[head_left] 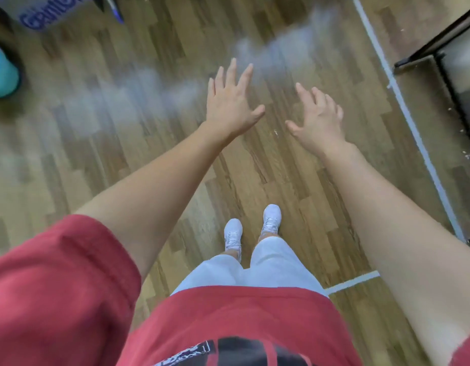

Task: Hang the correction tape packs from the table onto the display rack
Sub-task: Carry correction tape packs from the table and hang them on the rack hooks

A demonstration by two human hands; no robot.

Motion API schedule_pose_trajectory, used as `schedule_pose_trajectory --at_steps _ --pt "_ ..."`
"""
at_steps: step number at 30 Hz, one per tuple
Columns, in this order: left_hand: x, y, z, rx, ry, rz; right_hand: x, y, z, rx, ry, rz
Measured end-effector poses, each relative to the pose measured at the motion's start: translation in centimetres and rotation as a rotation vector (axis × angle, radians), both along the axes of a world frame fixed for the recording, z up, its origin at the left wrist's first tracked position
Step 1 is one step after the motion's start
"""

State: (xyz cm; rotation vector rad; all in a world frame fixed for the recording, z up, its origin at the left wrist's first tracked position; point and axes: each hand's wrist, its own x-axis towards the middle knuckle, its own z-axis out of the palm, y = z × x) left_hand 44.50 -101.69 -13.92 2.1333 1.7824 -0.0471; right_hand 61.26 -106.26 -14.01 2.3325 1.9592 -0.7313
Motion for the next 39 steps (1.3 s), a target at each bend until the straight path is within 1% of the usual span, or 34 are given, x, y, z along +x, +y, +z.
schedule_pose_trajectory --at_steps 7,12,16,20,24,31,39 --pt "-9.8 4.4 -0.3 -0.002 0.014 0.327 -9.3 9.7 -0.8 0.008 0.000 0.299" --pt "-13.7 8.7 1.0 0.024 0.016 0.504 -13.4 16.6 -0.1 0.050 -0.019 0.468" --pt "-16.7 12.5 2.1 0.052 0.025 0.602 -17.0 22.5 1.0 0.087 -0.017 0.548" --pt "-20.3 17.1 2.6 0.080 0.035 0.664 -21.0 28.3 2.0 0.117 -0.014 0.604" --pt "-24.8 23.5 3.3 0.123 0.033 0.702 -25.4 34.7 3.0 0.166 -0.033 0.634" --pt "-32.0 35.7 6.9 0.223 0.000 0.670 -32.0 46.3 6.3 0.238 -0.009 0.604" --pt "-36.9 48.3 9.6 0.269 0.011 0.631 -37.0 59.2 8.9 0.314 -0.044 0.595"
